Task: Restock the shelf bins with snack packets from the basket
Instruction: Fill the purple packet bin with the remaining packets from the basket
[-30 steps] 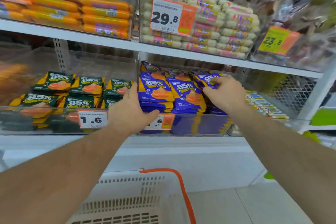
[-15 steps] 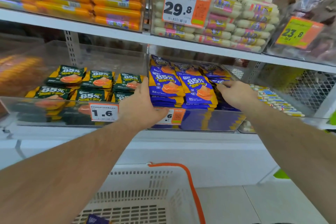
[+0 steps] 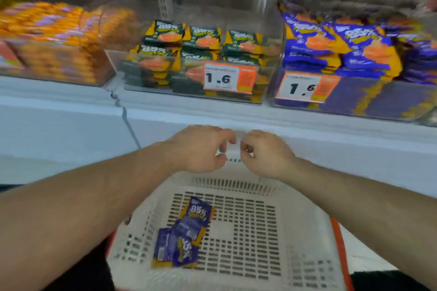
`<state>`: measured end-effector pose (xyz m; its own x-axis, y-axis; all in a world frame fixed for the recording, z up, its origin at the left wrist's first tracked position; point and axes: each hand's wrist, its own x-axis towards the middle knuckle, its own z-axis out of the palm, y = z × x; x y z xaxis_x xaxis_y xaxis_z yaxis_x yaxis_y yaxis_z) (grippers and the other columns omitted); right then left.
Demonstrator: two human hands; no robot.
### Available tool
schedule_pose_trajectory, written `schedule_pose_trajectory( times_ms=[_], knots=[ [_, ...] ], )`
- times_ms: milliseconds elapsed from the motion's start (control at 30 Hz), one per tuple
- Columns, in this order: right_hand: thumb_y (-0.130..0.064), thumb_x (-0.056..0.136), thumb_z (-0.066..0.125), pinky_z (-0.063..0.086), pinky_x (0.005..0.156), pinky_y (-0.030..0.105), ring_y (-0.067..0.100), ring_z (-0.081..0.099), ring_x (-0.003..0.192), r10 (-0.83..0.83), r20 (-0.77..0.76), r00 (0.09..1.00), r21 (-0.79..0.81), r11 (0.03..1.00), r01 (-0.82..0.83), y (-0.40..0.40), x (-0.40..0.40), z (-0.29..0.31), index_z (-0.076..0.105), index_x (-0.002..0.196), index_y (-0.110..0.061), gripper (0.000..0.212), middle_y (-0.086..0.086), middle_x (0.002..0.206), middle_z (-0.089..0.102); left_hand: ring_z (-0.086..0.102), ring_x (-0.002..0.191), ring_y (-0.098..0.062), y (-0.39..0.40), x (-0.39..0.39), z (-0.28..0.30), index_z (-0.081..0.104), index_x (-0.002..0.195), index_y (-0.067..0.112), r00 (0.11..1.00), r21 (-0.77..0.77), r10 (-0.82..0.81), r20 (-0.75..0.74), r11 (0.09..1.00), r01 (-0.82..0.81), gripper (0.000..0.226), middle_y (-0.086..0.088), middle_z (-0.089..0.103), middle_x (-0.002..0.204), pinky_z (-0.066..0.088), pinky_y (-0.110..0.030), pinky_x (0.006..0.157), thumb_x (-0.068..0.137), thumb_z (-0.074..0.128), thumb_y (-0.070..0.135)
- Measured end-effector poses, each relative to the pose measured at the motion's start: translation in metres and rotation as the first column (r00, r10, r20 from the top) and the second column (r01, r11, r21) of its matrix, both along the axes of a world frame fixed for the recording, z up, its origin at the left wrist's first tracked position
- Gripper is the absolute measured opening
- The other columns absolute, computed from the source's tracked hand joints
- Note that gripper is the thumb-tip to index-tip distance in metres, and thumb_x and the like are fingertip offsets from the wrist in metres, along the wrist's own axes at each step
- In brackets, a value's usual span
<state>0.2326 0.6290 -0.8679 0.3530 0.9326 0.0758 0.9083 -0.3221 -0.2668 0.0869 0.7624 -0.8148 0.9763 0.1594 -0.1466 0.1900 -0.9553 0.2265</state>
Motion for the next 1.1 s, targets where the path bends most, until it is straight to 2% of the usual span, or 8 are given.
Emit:
schedule_pose_trajectory(
  times_ms=[233,367,500,633,733,833,933,1100],
  knots=[
    [-0.029,0.093,0.054,0.054,0.085,0.040,0.025,0.059,0.101,-0.109,-0.362,0.926,-0.606,0.782,-0.145,0.057,-0.068,-0.135,0.055,0.116,-0.017,0.026,0.006,0.113,0.058,0.056,0.109,-0.012,0.029,-0.030,-0.045,0.050,0.134,0.028,0.959,-0.096,0.121,-0.255,0.984,-0.149,0.041,0.010,0.061,0.125,0.043,-0.027,0.091,0.094,0.054,0.031],
    [-0.018,0.093,0.052,0.040,0.060,0.034,0.024,0.054,0.078,-0.197,-0.385,0.902,-0.621,0.778,-0.096,0.061,-0.091,-0.184,0.052,0.093,-0.017,0.001,0.005,0.090,0.056,0.054,0.114,-0.012,0.038,-0.038,-0.069,0.051,0.134,0.030,0.943,-0.092,0.181,-0.280,0.973,-0.214,0.040,0.011,0.060,0.129,0.041,-0.029,0.098,0.095,0.049,0.032],
    [-0.024,0.093,0.054,0.051,0.072,0.038,0.027,0.062,0.091,-0.282,-0.316,0.906,-0.579,0.814,0.051,0.064,-0.094,-0.211,0.053,0.085,-0.020,0.009,0.006,0.097,0.062,0.052,0.108,-0.010,0.047,-0.044,-0.074,0.049,0.137,0.025,0.910,-0.193,0.195,-0.366,0.940,-0.280,0.042,0.009,0.058,0.126,0.039,-0.023,0.089,0.095,0.052,0.028],
    [-0.059,0.088,0.060,0.043,0.101,0.046,0.031,0.049,0.126,-0.296,-0.170,0.940,-0.669,0.735,0.111,0.066,-0.103,-0.243,0.027,0.148,-0.011,0.084,0.010,0.143,0.044,0.054,0.106,-0.010,0.057,-0.044,-0.081,0.050,0.136,0.026,0.888,-0.233,0.277,-0.367,0.897,-0.376,0.041,0.008,0.059,0.123,0.041,-0.022,0.086,0.095,0.052,0.025],
    [-0.058,0.089,0.061,0.034,0.110,0.048,0.033,0.041,0.134,-0.194,-0.079,0.978,-0.646,0.757,0.098,0.063,-0.113,-0.259,0.013,0.153,-0.009,0.094,0.013,0.150,0.036,0.055,0.107,-0.011,0.060,-0.046,-0.088,0.050,0.134,0.029,0.870,-0.228,0.302,-0.389,0.884,-0.409,0.040,0.011,0.060,0.122,0.044,-0.025,0.092,0.094,0.053,0.027],
    [-0.056,0.082,0.069,0.035,0.107,0.046,0.033,0.042,0.130,-0.284,-0.065,0.957,-0.655,0.735,0.174,0.060,-0.118,-0.267,0.026,0.147,-0.011,0.090,0.013,0.144,0.040,0.055,0.109,-0.012,0.060,-0.049,-0.094,0.051,0.131,0.032,0.850,-0.217,0.313,-0.423,0.876,-0.430,0.040,0.014,0.059,0.119,0.047,-0.036,0.099,0.091,0.054,0.030],
    [-0.036,0.088,0.067,0.051,0.079,0.035,0.022,0.059,0.088,-0.543,-0.308,0.781,-0.659,0.714,0.236,0.060,-0.112,-0.264,0.058,0.098,-0.015,0.025,0.007,0.102,0.061,0.055,0.113,-0.014,0.057,-0.049,-0.091,0.050,0.134,0.026,0.842,-0.197,0.278,-0.462,0.894,-0.403,0.042,0.009,0.061,0.122,0.045,-0.032,0.098,0.092,0.053,0.027],
    [-0.009,0.090,0.060,0.029,0.056,0.034,0.022,0.035,0.051,-0.704,-0.602,0.377,-0.681,0.699,0.219,0.052,-0.094,-0.229,0.037,0.064,-0.011,0.035,0.011,0.062,0.038,0.052,0.120,-0.019,0.048,-0.047,-0.082,0.046,0.138,0.022,0.824,-0.158,0.180,-0.538,0.938,-0.309,0.044,0.001,0.055,0.135,0.044,-0.034,0.100,0.095,0.052,0.027]
  ],
)
